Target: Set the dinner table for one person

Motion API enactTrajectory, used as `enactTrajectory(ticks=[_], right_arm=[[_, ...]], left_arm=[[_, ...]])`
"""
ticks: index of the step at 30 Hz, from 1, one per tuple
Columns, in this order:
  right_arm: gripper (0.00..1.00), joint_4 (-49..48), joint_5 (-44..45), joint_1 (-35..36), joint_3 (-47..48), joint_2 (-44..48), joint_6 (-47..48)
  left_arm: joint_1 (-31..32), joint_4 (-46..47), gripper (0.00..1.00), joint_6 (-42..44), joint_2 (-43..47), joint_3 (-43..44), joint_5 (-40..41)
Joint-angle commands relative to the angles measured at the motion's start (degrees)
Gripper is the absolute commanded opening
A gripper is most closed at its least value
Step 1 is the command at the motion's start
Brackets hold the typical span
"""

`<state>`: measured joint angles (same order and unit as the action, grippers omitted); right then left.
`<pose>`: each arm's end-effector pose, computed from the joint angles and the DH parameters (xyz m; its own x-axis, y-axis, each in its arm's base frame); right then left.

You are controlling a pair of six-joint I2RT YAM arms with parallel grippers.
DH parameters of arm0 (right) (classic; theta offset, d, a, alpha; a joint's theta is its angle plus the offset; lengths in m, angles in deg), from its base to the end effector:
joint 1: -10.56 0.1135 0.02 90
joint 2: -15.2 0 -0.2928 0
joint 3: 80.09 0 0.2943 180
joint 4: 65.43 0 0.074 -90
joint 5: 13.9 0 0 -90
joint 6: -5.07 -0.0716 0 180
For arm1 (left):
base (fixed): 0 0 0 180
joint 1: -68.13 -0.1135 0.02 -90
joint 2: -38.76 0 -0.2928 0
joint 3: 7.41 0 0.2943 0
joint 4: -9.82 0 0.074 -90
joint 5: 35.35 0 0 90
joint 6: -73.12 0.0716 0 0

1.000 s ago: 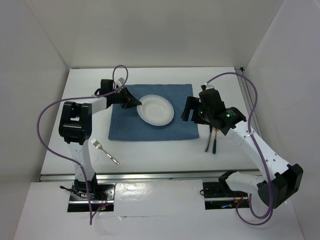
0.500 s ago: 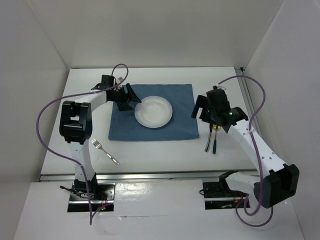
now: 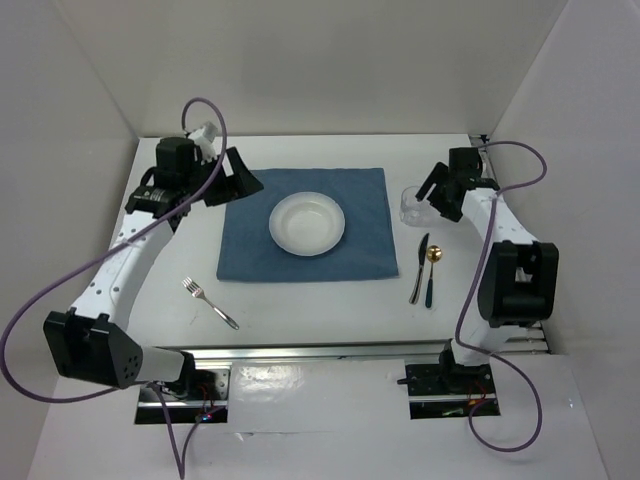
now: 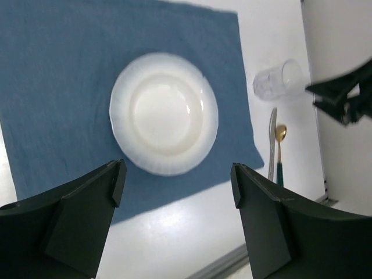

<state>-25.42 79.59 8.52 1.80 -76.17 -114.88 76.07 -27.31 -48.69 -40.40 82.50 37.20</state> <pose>0.4114 -0.0190 0.2471 -0.6209 0.5207 -0.5859 0.4444 0.8496 0.2842 0.3749 -0.0740 0.3927 -0.5837 -0.4263 -0.6911 0.1061 0.8037 -0.5854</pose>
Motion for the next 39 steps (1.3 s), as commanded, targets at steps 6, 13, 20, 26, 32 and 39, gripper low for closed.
enactTrajectory(ticks=[6,13,20,26,32,39], right_arm=[[0.69,-6.0,-0.8,-2.3,6.4,-11.2,0.9],[0.03,-11.8,0.5,-1.8,4.0,-8.2,0.3],[0.0,-7.5,2.3,4.2,14.0,-8.1,4.7],[0.0,-3.3,4.4,10.7,26.4,-18.2,5.3],[0.0,0.7,7.1,15.1,36.8,-27.6,4.8],[0.0,1.5,8.8,16.3,41.2,-32.0,4.8]], left_arm=[[2.2,-5.3,0.91,1.6,5.8,-9.6,3.1],[2.2,-6.7,0.88,1.8,10.5,-12.9,6.2],[2.7,-8.5,0.87,-1.4,16.2,-16.4,11.4],[3.2,-13.6,0.83,-8.5,21.8,-20.6,20.3],[3.2,-17.8,0.83,-9.1,24.5,-22.8,24.2],[3.2,-19.4,0.83,-9.1,27.2,-25.6,23.4]])
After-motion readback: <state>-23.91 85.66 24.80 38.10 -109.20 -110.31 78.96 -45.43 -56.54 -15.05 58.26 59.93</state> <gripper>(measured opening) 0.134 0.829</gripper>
